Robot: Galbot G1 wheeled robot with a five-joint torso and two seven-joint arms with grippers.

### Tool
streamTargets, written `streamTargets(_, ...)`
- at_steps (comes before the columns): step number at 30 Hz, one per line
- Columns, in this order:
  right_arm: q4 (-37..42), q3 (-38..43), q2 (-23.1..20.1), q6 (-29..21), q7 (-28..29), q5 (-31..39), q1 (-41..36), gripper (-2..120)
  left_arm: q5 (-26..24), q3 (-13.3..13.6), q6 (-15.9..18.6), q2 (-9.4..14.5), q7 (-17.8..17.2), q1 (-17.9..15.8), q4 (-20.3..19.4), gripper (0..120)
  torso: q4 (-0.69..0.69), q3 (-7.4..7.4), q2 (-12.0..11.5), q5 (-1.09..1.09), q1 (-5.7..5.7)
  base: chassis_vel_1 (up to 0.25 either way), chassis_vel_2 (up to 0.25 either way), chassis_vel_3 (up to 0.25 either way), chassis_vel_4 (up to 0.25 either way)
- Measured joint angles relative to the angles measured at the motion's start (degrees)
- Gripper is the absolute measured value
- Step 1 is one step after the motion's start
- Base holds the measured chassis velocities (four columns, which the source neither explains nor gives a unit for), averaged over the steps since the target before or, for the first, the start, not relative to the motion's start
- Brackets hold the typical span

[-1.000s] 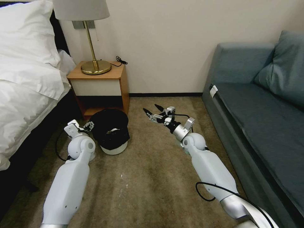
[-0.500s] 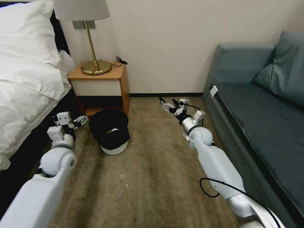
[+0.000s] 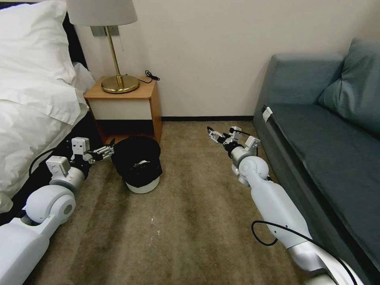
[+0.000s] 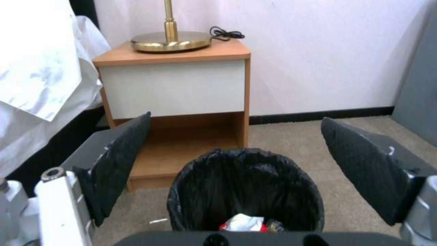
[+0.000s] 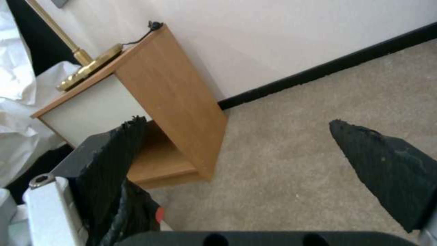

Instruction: Pick up the trash bin, then pick up the garbage on the floor and place it into the trash bin.

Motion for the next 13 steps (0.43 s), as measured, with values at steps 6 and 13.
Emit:
streamTargets(6, -0.09, -0.09, -0.07, 0.00, -0.02, -0.26, 0.00, 100, 0.00, 0.10, 0.22, -0.35, -0.44, -0.20, -0.08, 100, 0.01, 0.00, 0.00, 0.01, 0.00, 0.000, 0.000, 0.000, 0.000)
streamTargets(13, -0.14, -0.10, -0.07, 0.02, -0.17, -0.35, 0.00, 100, 0.05, 0.11, 0.26, -0.49, -0.54, -0.23, -0.02, 100, 0.01, 0.00, 0.00, 0.01, 0.00, 0.000, 0.000, 0.000, 0.000)
